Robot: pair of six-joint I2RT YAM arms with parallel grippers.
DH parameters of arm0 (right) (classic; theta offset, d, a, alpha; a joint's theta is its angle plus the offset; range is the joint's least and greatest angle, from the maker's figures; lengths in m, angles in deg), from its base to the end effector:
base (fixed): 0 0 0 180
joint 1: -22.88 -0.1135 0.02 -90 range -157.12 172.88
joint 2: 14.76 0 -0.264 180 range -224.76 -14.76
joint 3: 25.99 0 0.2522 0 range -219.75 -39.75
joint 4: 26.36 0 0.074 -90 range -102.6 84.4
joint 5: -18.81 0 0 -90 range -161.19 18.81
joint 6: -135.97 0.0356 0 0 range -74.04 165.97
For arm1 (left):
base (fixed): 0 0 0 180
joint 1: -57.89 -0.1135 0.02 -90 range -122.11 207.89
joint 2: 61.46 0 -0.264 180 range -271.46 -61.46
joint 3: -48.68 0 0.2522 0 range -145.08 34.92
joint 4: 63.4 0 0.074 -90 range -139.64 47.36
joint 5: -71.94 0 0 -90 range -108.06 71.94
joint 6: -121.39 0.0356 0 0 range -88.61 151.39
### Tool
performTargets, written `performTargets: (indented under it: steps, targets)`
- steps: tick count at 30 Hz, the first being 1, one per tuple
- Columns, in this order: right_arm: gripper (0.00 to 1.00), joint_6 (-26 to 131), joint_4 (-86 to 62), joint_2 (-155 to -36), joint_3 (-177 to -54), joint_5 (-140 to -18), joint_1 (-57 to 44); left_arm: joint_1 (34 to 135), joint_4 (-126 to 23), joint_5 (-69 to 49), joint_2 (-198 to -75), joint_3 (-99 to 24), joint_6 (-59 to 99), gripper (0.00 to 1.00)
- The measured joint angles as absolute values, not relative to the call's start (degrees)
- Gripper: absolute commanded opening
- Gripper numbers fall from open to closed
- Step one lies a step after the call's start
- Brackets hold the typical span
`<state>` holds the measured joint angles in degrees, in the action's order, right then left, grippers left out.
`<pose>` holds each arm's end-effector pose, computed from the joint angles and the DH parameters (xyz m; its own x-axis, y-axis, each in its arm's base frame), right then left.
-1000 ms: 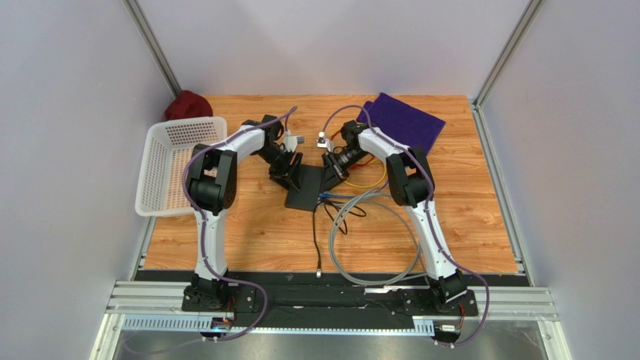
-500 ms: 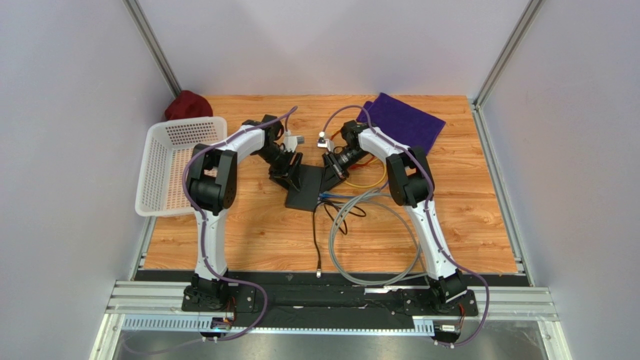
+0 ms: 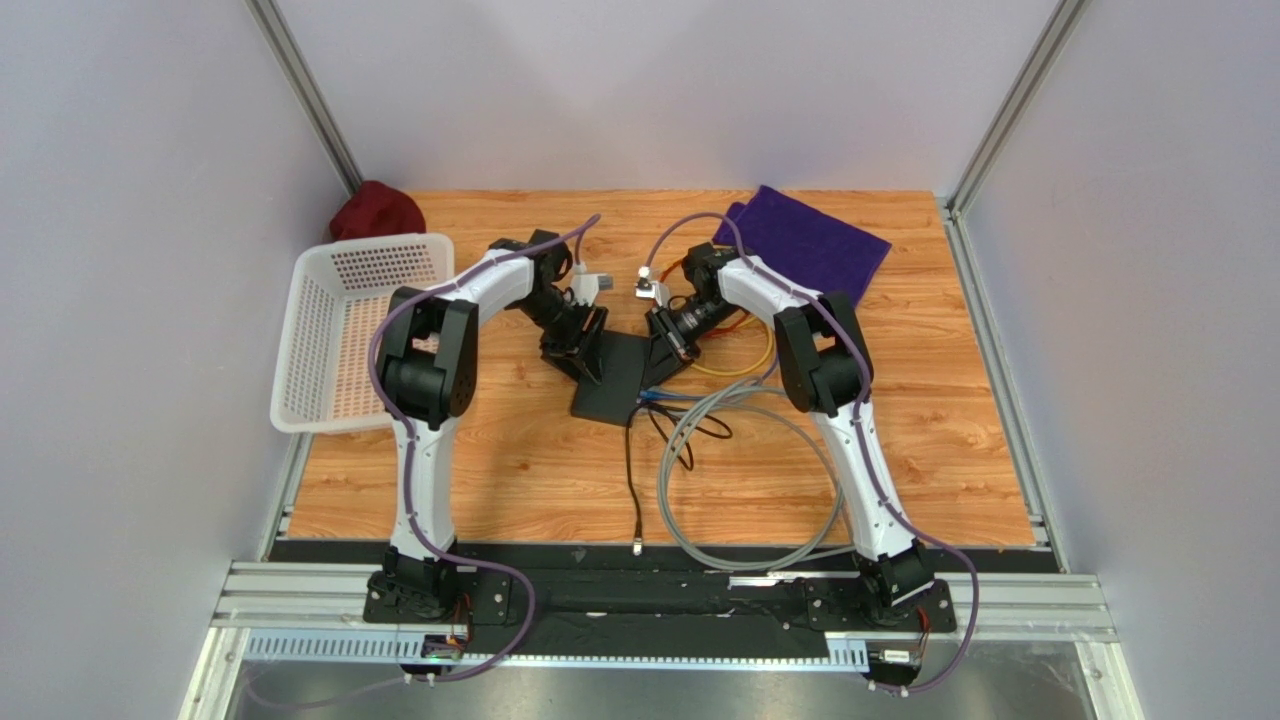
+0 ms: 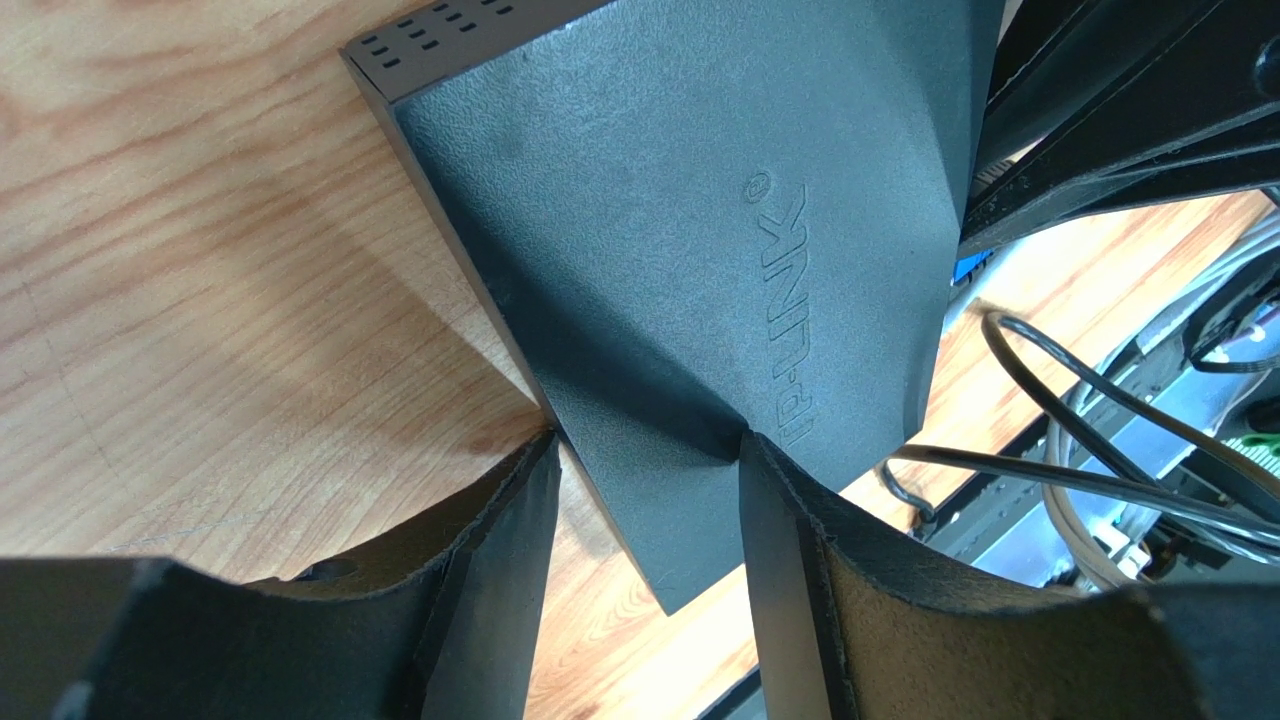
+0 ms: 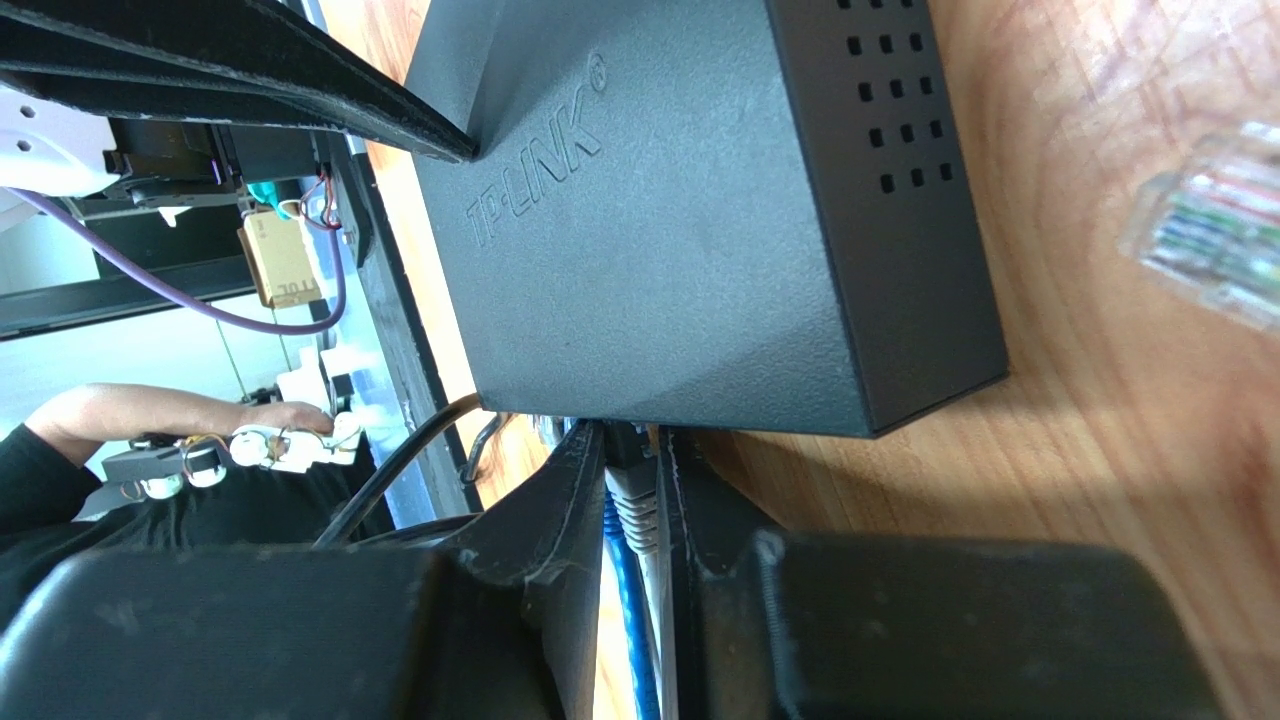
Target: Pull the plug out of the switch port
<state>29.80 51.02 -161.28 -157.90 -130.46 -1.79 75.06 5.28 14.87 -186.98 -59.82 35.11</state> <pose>0.4244 0.2286 0.1034 -0.8204 -0.5334 -0.2059 -0.4317 0.3418 0.8348 0.3978 -0.1432 0.1510 -0.9321 0.3450 -0.1100 0.3479 0.7691 -0.5361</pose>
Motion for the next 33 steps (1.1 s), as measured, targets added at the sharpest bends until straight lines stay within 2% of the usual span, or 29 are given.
performTargets:
  steps: [33]
  targets:
    - [0.00, 28.36, 51.65, -159.73, -155.54, -129.71, -1.31, 75.89, 5.83, 14.43, -187.04, -60.02, 36.71, 0.57]
